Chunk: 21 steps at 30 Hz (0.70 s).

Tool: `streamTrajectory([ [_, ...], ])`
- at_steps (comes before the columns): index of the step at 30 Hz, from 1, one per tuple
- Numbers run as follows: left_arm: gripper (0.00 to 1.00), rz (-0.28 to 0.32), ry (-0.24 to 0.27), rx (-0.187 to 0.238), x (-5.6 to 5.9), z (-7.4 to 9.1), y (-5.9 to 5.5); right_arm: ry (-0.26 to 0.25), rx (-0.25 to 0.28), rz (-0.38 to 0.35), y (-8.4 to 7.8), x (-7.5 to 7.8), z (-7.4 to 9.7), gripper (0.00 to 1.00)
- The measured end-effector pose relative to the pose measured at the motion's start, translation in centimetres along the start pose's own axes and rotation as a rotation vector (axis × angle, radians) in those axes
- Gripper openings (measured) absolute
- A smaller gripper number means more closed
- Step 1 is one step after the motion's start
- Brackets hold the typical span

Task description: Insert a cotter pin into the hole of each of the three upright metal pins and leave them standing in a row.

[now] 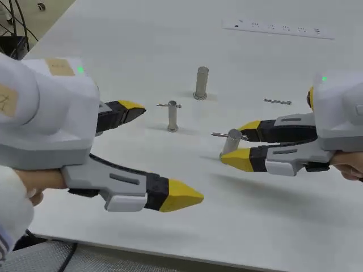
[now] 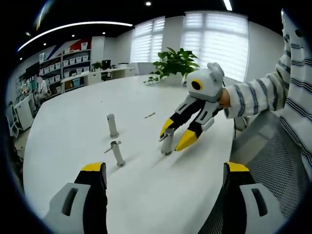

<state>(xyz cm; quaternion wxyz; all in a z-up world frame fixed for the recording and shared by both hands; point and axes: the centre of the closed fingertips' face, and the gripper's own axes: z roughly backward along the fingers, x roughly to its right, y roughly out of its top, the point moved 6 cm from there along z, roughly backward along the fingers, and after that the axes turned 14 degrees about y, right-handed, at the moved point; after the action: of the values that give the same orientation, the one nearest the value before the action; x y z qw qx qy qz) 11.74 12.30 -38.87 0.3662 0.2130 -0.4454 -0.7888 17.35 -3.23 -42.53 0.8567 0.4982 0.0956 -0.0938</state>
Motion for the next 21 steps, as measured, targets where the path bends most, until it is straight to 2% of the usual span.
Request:
streamTrajectory([
  [1, 0.99, 0.018, -0.003, -0.002, 0.1, 0.0, 0.0, 0.004, -0.002, 0.005, -0.1, 0.1, -0.2, 0.26],
  [4, 0.99, 0.015, 0.007, -0.007, 0.2, 0.1, -0.1, 0.006, -0.002, 0.011, -0.1, 0.3, -0.4, 0.23],
  [6, 0.99, 0.013, 0.03, -0.013, 0.0, 0.1, 0.0, 0.004, -0.01, 0.02, -0.2, 0.5, -0.5, 0.2],
  [8, 0.99, 0.004, 0.053, -0.002, -0.1, 0.1, 0.3, -0.001, -0.015, 0.039, -0.2, 0.7, -0.5, 0.17],
  [12, 0.99, 0.027, 0.063, 0.016, 0.0, 0.1, 0.7, -0.018, -0.012, 0.05, -0.3, 1.3, -0.3, 0.1],
  [21, 0.99, 0.057, 0.1, 0.01, 0.2, 0.3, 0.7, -0.029, -0.035, 0.133, -0.2, 1.4, -0.2, 0.08],
])
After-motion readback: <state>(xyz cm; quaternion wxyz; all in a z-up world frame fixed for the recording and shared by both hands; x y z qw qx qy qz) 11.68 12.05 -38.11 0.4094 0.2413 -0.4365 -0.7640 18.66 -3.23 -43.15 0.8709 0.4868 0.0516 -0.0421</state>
